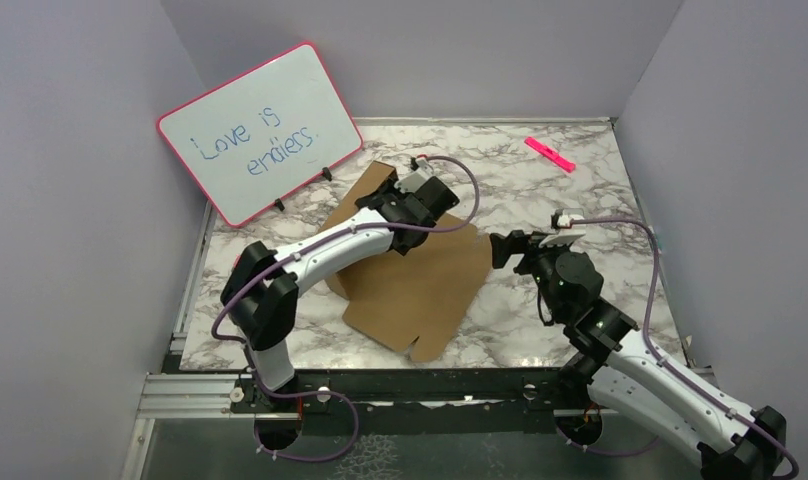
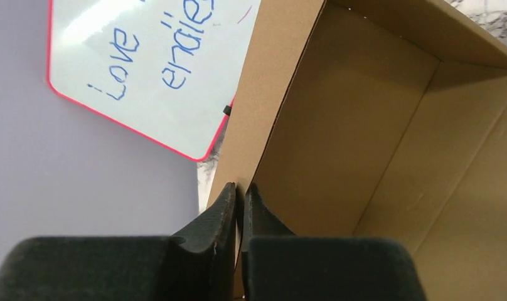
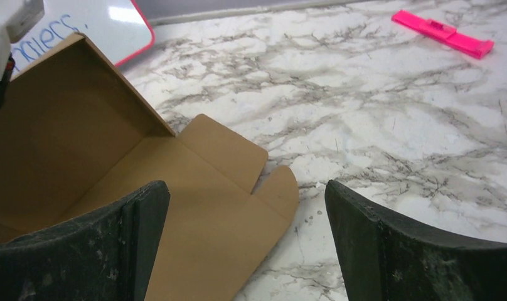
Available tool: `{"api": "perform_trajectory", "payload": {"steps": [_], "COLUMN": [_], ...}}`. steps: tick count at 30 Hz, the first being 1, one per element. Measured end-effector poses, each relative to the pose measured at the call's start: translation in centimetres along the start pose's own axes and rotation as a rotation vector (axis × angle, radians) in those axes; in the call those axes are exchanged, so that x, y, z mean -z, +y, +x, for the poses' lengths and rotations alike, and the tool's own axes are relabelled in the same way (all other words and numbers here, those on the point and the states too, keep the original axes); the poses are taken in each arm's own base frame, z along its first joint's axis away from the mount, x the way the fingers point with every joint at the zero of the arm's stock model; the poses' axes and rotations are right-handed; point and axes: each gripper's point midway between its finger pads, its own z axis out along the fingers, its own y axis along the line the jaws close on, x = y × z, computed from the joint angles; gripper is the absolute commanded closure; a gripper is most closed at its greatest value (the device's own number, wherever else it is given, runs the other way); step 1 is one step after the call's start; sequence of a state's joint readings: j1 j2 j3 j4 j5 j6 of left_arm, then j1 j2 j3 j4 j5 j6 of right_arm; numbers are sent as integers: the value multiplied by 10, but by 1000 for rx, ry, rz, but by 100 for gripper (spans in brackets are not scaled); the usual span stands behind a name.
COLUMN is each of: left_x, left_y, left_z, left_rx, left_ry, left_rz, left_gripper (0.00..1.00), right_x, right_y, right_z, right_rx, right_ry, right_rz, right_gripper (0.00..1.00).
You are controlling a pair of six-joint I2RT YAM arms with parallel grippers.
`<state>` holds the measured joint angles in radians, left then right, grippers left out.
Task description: Fold the paper box
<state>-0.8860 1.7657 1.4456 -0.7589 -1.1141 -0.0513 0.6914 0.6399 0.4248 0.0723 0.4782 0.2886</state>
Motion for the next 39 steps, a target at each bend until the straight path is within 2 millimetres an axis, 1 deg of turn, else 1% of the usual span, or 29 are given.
{"api": "perform_trajectory", "payload": {"steps": [4,6,8,10,12,13,15,16,17,18,19,21,23,26,29,31,35,37,39], "left_x": [-18,-28,-37,-47,-56,-62,-72,-77,-80,-84,-85,-84,-80,-76,-72,-70,-66,-63,-62], "left_y": [17,22,25,22,15,7,-3,-11,-15,-23,-29,-47,-64,-75,-80,-83,-90,-93,-94], "left_z": [8,14,22,32,41,47,62,73,80,91,98,111,118,113,109,105,96,92,89], "left_rx": [106,182,250,328,396,449,513,561,586,639,664,732,794,920,1025,1109,1227,1258,1270], "left_ry": [52,82,112,147,185,211,264,300,323,358,381,425,457,439,422,407,394,398,395], "left_rz": [64,125,172,232,290,337,387,419,436,464,479,526,565,599,617,630,662,684,696], "left_gripper": [98,98,98,99,99,99,99,99,99,99,99,99,99,98,92,86,67,58,47], "right_x": [5,9,11,13,16,17,18,19,20,20,20,20,20,16,8,2,-8,-13,-19], "right_y": [8,11,14,18,21,22,24,26,27,29,31,34,39,49,66,76,93,101,110], "right_z": [-31,-45,-59,-73,-86,-92,-99,-103,-107,-113,-117,-125,-130,-134,-140,-141,-136,-133,-130], "right_rx": [0,4,11,18,27,35,48,59,70,80,89,106,124,152,180,198,242,263,281], "right_ry": [-44,-51,-48,-44,-40,-30,-13,1,12,25,31,45,55,86,114,136,184,210,234], "right_rz": [-25,-34,-38,-41,-43,-42,-43,-43,-44,-46,-47,-54,-69,-108,-159,-193,-261,-293,-326], "right_gripper": [0,0,0,0,0,0,0,0,0,0,0,0,0,0,0,0,0,0,2]}}
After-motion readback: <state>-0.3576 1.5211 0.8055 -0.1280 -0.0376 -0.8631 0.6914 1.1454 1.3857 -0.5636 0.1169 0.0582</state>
